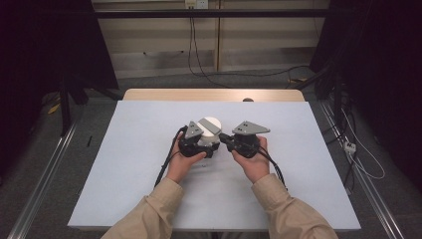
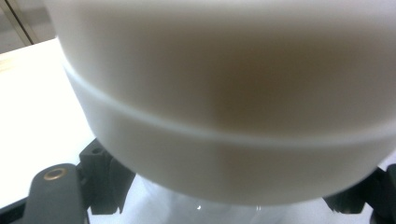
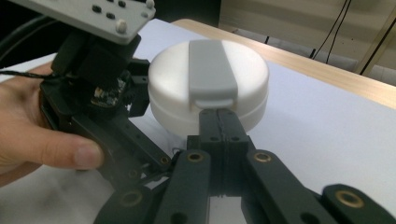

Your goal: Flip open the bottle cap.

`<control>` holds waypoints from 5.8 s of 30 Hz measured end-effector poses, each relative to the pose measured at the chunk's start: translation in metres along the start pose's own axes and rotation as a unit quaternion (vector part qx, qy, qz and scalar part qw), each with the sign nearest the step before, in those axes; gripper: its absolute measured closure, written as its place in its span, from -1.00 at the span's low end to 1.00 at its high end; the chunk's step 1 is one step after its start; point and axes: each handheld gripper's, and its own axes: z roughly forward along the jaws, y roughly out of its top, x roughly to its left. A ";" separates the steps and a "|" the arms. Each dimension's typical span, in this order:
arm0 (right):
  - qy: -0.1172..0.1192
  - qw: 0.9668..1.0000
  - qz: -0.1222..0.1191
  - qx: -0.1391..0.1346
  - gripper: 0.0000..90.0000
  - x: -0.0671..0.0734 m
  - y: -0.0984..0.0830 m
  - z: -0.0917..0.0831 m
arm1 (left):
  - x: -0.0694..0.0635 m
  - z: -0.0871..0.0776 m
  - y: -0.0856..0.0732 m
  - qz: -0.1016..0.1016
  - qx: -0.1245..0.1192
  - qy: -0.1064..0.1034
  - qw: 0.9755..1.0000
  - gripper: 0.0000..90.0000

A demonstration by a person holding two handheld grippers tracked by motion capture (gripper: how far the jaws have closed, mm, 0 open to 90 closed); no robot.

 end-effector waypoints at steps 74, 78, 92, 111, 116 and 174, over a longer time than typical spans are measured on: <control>0.002 0.999 -0.040 -0.035 1.00 0.003 0.055 0.034 | -0.001 0.001 0.000 -0.002 0.000 0.003 1.000 -0.59; 0.002 0.999 -0.044 -0.030 0.99 0.003 0.055 0.038 | -0.001 0.001 0.000 -0.001 0.001 0.004 1.000 -0.59; 0.004 0.998 -0.051 -0.028 0.99 0.004 0.059 0.048 | -0.001 0.001 0.000 -0.001 0.001 0.004 1.000 -0.59; 0.006 0.998 -0.048 -0.029 0.99 0.003 0.062 0.057 | -0.001 0.001 0.000 0.002 0.001 0.009 1.000 -0.59; 0.006 0.998 -0.049 -0.028 0.99 0.003 0.062 0.059 | -0.002 0.001 0.000 0.002 0.001 0.010 1.000 -0.59; 0.011 0.999 -0.045 -0.026 1.00 0.002 0.064 0.074 | -0.001 0.001 0.000 0.000 0.003 0.008 1.000 -0.58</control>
